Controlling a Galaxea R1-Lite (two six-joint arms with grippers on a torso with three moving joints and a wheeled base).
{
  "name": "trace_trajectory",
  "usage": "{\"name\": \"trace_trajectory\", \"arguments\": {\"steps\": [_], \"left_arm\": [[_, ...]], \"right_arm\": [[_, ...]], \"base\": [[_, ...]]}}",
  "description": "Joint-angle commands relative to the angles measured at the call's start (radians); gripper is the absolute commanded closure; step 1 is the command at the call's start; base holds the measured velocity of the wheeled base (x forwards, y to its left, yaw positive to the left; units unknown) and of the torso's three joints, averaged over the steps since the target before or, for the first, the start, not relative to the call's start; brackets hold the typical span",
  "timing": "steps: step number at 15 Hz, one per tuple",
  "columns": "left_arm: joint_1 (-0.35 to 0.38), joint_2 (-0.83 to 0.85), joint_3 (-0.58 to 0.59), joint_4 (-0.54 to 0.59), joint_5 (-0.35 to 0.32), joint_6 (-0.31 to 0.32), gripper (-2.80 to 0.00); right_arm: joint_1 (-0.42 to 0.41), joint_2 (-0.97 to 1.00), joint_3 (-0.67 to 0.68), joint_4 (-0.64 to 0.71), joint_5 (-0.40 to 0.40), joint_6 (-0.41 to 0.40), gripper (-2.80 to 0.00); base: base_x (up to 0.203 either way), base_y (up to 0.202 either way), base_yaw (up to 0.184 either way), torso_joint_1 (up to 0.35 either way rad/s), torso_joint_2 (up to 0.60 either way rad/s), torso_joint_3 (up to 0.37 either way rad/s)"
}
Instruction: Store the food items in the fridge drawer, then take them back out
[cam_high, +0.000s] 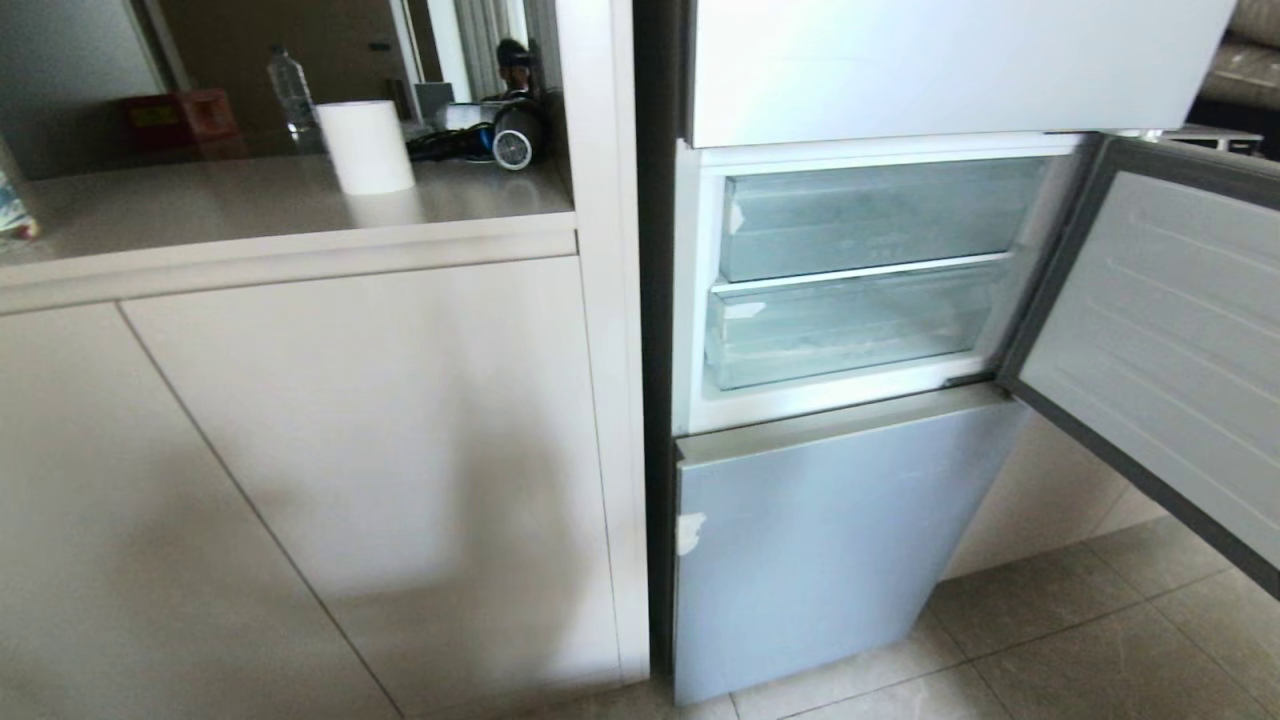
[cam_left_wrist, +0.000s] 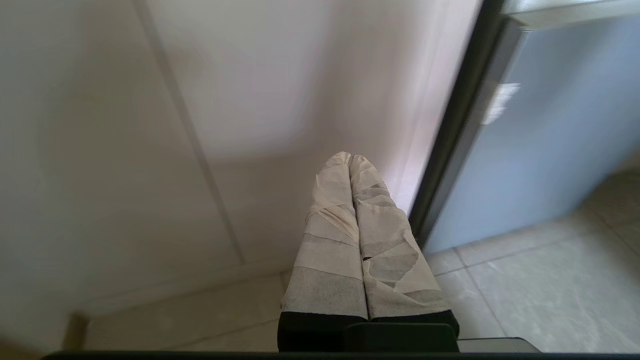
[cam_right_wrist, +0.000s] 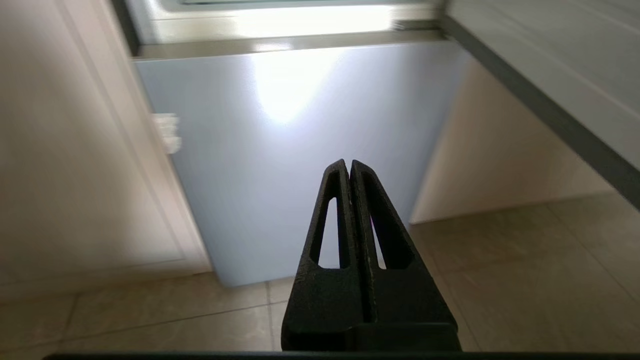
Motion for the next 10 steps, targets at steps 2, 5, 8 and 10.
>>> {"name": "trace_trajectory", "arguments": {"steps": [2, 5, 8, 10], "left_arm": [[-0.001, 0.001, 0.000, 0.001, 0.001, 0.000, 0.00], [0.001, 0.001, 0.000, 0.001, 0.001, 0.000, 0.00], [0.001, 0.001, 0.000, 0.001, 0.001, 0.000, 0.00], [0.001, 0.001, 0.000, 0.001, 0.001, 0.000, 0.00]], "right_arm": [[0.000, 0.000, 0.000, -0.001, 0.000, -0.001, 0.00], [0.000, 0.000, 0.000, 0.000, 0.000, -0.001, 0.00], [0.000, 0.000, 0.000, 0.000, 0.000, -0.001, 0.00], [0.000, 0.000, 0.000, 0.000, 0.000, -0.001, 0.00]], "base": [[0.002, -0.006, 0.175, 0.002, 0.00, 0.001], [0.001, -0.007, 0.176, 0.001, 0.00, 0.003], [0.002, -0.011, 0.174, 0.001, 0.00, 0.002], [0.002, -0.007, 0.148, 0.003, 0.00, 0.001]]}}
